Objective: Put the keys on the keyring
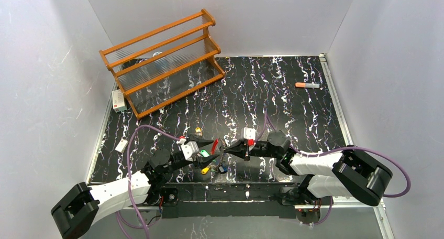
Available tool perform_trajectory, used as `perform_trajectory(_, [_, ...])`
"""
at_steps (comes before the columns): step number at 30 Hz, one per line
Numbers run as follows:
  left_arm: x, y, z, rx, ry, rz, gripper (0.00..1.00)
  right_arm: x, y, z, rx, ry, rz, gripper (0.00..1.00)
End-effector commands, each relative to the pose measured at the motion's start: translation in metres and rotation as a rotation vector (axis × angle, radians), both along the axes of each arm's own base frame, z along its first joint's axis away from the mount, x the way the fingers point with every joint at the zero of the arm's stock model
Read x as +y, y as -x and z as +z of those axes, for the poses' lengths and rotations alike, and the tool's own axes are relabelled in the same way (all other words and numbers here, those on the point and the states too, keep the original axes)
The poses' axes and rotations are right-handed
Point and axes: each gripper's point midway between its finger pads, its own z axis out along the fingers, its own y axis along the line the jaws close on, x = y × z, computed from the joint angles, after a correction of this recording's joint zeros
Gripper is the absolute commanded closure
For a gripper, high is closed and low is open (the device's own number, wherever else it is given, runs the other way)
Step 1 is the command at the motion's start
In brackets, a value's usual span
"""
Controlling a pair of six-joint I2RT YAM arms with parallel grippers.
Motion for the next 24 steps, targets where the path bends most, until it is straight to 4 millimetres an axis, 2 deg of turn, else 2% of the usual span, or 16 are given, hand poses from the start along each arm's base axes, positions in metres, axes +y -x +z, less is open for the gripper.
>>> perform_trajectory(1, [-0.001, 0.008, 0.01, -0.091, 0.033, -0.05, 0.45, 0.002, 0.003, 0.035, -0.03, -0.126, 0.026, 0.99])
perform_trajectory(4, [0.002, 0.008, 0.008, -0.099, 0.034, -0.038, 0.46, 0.002, 0.003, 0.039, -0.027, -0.14, 0.039, 0.99])
perform_trajectory(16, [-0.003, 0.012, 0.007, -0.107, 0.037, -0.077, 0.66, -0.001, 0.002, 0.046, 0.015, -0.188, 0.093, 0.99])
perform_trajectory(24, [-0.011, 0.008, 0.007, -0.079, 0.038, -0.088, 0.69, 0.0, 0.001, 0.045, 0.029, -0.187, 0.108, 0.99])
